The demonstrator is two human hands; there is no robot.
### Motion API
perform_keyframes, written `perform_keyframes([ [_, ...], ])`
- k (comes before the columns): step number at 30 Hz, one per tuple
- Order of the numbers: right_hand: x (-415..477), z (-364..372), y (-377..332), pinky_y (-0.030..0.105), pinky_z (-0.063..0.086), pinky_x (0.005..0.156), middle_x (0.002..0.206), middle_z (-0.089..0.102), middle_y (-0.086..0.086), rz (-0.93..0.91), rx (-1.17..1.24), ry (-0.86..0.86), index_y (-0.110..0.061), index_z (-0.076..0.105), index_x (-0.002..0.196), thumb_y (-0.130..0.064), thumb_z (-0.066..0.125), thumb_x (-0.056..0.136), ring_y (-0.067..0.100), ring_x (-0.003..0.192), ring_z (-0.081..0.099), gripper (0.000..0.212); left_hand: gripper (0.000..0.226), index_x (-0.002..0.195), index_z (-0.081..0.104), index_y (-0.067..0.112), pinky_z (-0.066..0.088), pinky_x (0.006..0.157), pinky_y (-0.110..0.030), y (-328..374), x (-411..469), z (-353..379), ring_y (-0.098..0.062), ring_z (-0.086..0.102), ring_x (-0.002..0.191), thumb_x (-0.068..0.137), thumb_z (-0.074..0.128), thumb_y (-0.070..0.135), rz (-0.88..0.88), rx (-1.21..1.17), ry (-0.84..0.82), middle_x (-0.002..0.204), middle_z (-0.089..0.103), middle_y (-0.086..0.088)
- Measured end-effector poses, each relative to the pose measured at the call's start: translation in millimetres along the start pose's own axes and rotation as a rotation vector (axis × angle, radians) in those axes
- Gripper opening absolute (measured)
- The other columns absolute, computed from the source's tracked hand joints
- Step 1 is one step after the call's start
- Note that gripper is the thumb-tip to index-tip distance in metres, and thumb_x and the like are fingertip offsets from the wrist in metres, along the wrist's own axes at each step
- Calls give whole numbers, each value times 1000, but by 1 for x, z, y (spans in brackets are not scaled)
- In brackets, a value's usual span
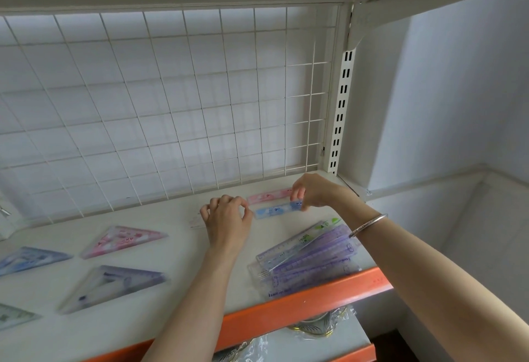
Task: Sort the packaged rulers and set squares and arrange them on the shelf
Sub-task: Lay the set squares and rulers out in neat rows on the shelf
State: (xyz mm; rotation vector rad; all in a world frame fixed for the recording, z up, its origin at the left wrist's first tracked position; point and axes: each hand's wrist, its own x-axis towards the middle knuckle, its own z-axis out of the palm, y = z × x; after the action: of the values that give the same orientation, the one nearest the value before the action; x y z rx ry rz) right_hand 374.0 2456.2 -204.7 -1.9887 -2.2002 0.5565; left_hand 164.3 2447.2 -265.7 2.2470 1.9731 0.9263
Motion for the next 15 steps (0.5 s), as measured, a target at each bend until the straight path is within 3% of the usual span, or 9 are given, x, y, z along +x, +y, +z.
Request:
perform_keyframes([
  [4,-11,3,1,25,43,89,113,63,4,-57,32,100,-14,66,111,-3,71,77,17,103,56,36,18,101,67,29,17,88,-29,5,-1,-4,-16,45,109,91,53,34,40,19,-23,108,62,8],
  [8,-31,3,0,23,43,86,108,65,4,-135,79,119,-14,68,108,-9,70,81,13,95,55,27,16,98,69,25,23,88,-28,21,4,-15,-20,52,103,91,54,29,209,-30,-93,101,65,5],
  [11,-43,5,1,23,45,84,104,68,4,-166,90,120,-15,70,105,-11,71,80,11,90,56,25,15,99,70,23,36,85,-31,35,2,-28,-23,55,98,90,58,26,341,-58,-237,102,65,0],
  [15,-57,7,4,13,39,73,103,69,4,-192,92,97,-14,70,104,-11,72,79,9,87,55,25,18,102,70,20,45,89,-31,38,-9,-39,-18,58,105,89,62,29,422,-101,-442,111,64,2],
])
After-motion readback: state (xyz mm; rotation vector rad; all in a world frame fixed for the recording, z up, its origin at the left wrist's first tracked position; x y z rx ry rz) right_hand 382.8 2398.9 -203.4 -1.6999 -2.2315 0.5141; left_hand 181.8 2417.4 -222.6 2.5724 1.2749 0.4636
